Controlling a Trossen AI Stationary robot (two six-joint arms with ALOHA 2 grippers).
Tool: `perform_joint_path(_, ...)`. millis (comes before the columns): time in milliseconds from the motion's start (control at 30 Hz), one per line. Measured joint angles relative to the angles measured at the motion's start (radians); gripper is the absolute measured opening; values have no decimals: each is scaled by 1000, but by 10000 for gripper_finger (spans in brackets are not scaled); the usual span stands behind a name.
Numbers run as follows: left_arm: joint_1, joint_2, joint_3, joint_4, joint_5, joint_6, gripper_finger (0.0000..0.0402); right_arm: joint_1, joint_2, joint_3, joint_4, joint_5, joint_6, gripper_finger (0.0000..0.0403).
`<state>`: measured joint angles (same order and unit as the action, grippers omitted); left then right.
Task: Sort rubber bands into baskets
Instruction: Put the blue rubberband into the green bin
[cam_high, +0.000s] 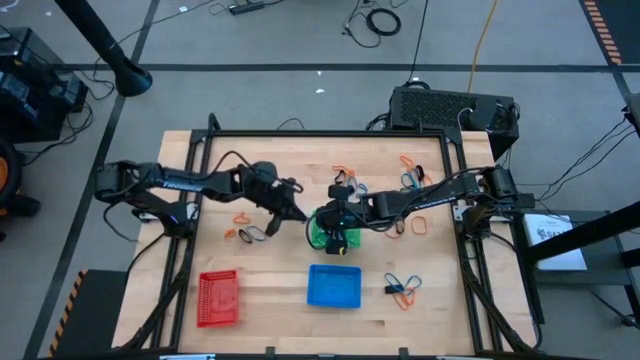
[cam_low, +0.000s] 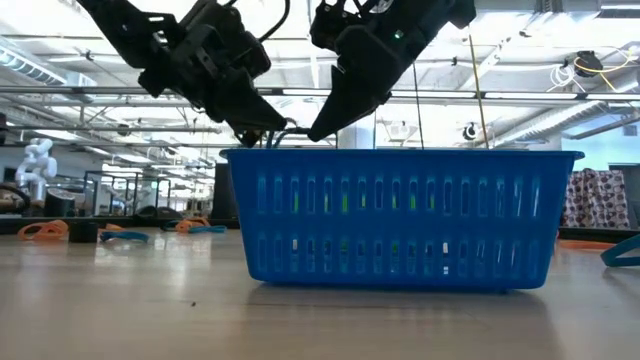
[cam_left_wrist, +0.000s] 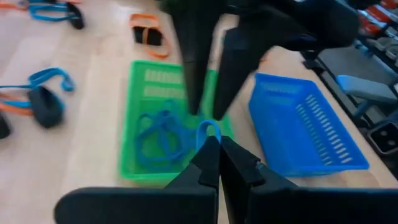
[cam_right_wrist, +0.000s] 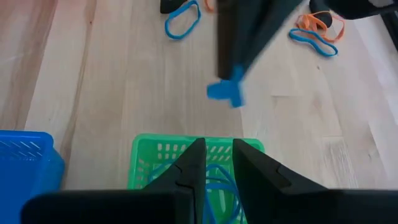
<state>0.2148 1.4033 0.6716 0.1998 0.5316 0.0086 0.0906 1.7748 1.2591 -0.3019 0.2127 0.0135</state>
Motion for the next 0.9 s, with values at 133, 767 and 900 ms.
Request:
perform_joint_path(133,-31,0,0,13,-10,2,6,0,0,0,15,-1,-2,73)
perform_joint_path(767,-47,0,0,29,-95,-1,7,-1,0,0,94,-5,-45,73)
perform_joint_path(900,-47,0,0,30,-95,0,7,-2,0,0,112,-5,-56,73)
